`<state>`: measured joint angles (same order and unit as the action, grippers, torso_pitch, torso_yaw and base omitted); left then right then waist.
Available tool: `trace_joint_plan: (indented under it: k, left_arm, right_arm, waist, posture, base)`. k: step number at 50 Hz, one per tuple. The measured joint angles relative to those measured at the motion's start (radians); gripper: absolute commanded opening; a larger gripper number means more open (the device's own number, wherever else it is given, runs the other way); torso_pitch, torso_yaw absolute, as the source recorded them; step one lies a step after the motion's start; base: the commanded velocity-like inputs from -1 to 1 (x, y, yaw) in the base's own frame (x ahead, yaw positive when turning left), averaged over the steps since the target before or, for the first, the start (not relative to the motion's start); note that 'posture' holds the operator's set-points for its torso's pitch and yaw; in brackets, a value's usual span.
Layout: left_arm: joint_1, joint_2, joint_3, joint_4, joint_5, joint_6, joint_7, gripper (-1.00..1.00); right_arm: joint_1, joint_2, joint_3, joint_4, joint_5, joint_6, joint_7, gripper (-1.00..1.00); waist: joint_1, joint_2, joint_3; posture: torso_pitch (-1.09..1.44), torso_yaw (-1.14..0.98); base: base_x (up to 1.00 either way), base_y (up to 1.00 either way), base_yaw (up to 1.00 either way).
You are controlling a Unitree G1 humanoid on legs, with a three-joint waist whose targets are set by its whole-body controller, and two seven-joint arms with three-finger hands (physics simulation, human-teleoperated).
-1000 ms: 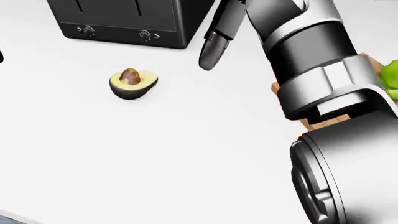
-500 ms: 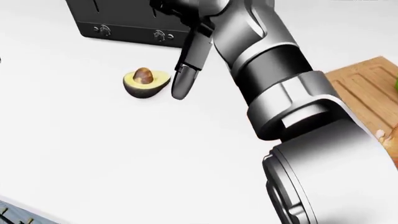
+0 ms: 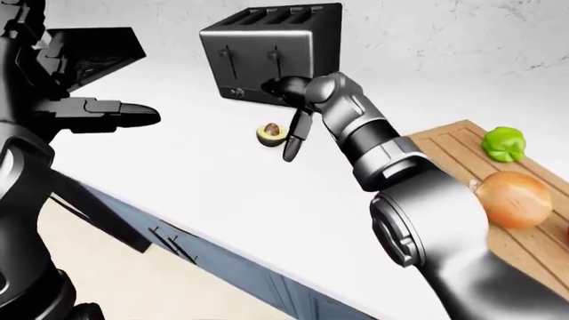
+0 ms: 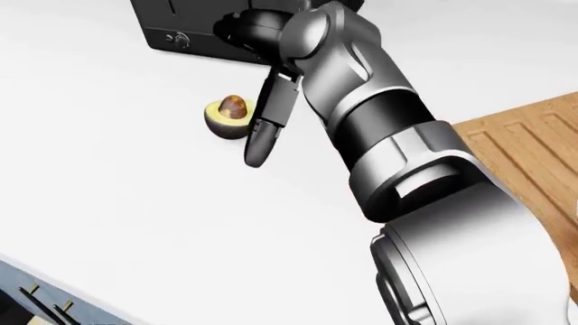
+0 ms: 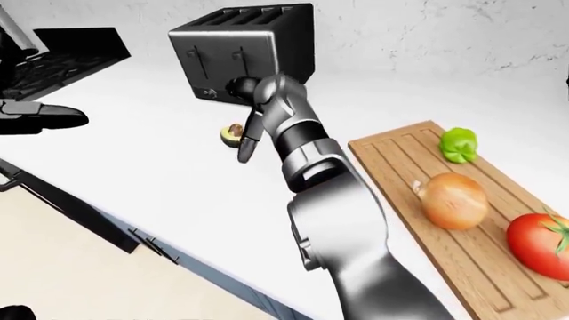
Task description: Place the avocado, onion, tomato and bell pepper on the cutting board.
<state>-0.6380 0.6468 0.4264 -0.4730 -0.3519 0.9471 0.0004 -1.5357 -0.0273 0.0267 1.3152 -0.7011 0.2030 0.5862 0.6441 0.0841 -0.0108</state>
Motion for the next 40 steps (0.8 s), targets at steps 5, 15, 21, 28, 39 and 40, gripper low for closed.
trace_joint_plan:
  k: [5, 15, 21, 28, 39, 40]
  left_arm:
    - [-0.001, -0.006, -0.006, -0.001, 0.007, 0.001, 0.000, 1.00]
    - [0.006, -0.016, -0.008, -0.014, 0.016, 0.007, -0.008, 1.00]
    - [0.008, -0.015, 0.005, -0.025, 0.012, 0.019, -0.009, 1.00]
    - [0.017, -0.018, 0.009, -0.040, 0.007, 0.026, -0.006, 1.00]
    - [0.020, -0.015, 0.013, -0.052, -0.001, 0.036, -0.006, 1.00]
    - [0.018, -0.013, 0.013, -0.051, -0.003, 0.037, -0.006, 1.00]
  right_arm:
    - [0.014, 0.005, -0.004, 0.021, -0.007, -0.009, -0.035, 1.00]
    - [0.031, 0.009, -0.014, 0.032, -0.009, -0.014, -0.046, 1.00]
    - [0.042, 0.013, -0.013, 0.032, -0.009, -0.017, -0.036, 0.74]
    - [0.058, 0.014, -0.010, 0.033, -0.015, -0.021, -0.028, 0.48]
    - [0.062, 0.009, -0.004, 0.006, -0.032, -0.033, -0.034, 0.04]
    - [0.064, 0.009, -0.003, 0.002, -0.033, -0.034, -0.034, 0.03]
  waist:
    - [0.007, 0.000, 0.000]
    - [0.012, -0.002, -0.002]
    - [0.014, -0.003, -0.003]
    - [0.016, -0.003, -0.004]
    - [0.017, -0.004, -0.013]
    - [0.017, -0.004, -0.014]
  posture:
    - [0.00, 0.64]
    - [0.00, 0.64]
    - [0.00, 0.64]
    - [0.00, 0.64]
    - [0.00, 0.64]
    - [0.00, 0.64]
  base:
    - [0.00, 0.00, 0.00]
    - [0.00, 0.00, 0.00]
    - [0.00, 0.00, 0.00]
    - [0.00, 0.00, 0.00]
    - [0.00, 0.00, 0.00]
    - [0.00, 0.00, 0.00]
